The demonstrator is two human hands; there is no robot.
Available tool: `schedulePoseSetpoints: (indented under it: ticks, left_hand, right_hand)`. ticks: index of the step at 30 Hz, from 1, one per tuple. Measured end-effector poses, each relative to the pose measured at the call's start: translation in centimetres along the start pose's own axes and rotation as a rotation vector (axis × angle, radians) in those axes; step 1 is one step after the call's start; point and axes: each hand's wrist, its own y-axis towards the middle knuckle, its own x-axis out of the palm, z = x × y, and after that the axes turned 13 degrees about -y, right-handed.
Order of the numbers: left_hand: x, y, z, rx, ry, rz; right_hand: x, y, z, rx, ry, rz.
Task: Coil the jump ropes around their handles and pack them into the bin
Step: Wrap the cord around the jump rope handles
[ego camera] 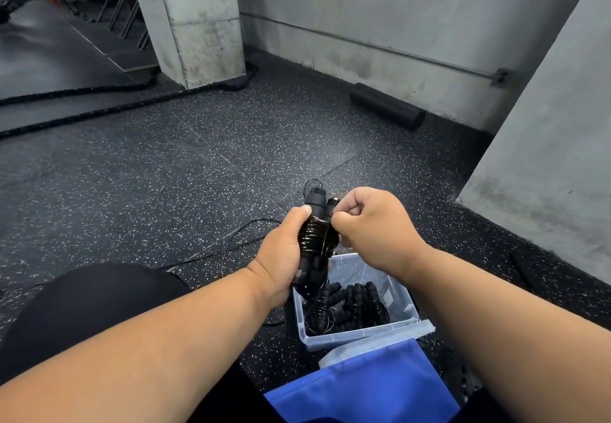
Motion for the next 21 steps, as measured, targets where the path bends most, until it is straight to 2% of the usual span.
schedulePoseSetpoints:
  ticks: [2, 5, 10, 14, 18, 21]
  left_hand:
    - [-0.1, 0.2, 0.1, -0.034, 0.023, -0.041]
    - [0.2, 0.0, 0.3, -0.106, 0.042, -0.064]
    - [0.7, 0.7, -0.7, -0.221, -0.154, -0.062]
    - [0.6, 1.9, -1.2, -0.21, -0.199, -0.016]
    - [-0.2, 3.3, -1.5, -0.241, -0.091, 0.031]
    - [-0.3, 3.9, -1.8, -0.285, -0.045, 0.067]
  right_hand:
    - [0.1, 0.1, 0.1, 0.038, 0.07, -0.001]
    - [-0.5, 0.2, -0.1, -0.021, 0.016, 0.025]
    - [-0.7, 1.2, 0.4, -0.001, 0.06, 0.042]
    - [0.6, 2.1, 1.6, 0.097, 0.224, 0.009]
    - [1.0, 3.0, 3.1, 0.025, 0.153, -0.089]
    - [1.7, 3.5, 4.5, 0.058, 0.147, -0.203]
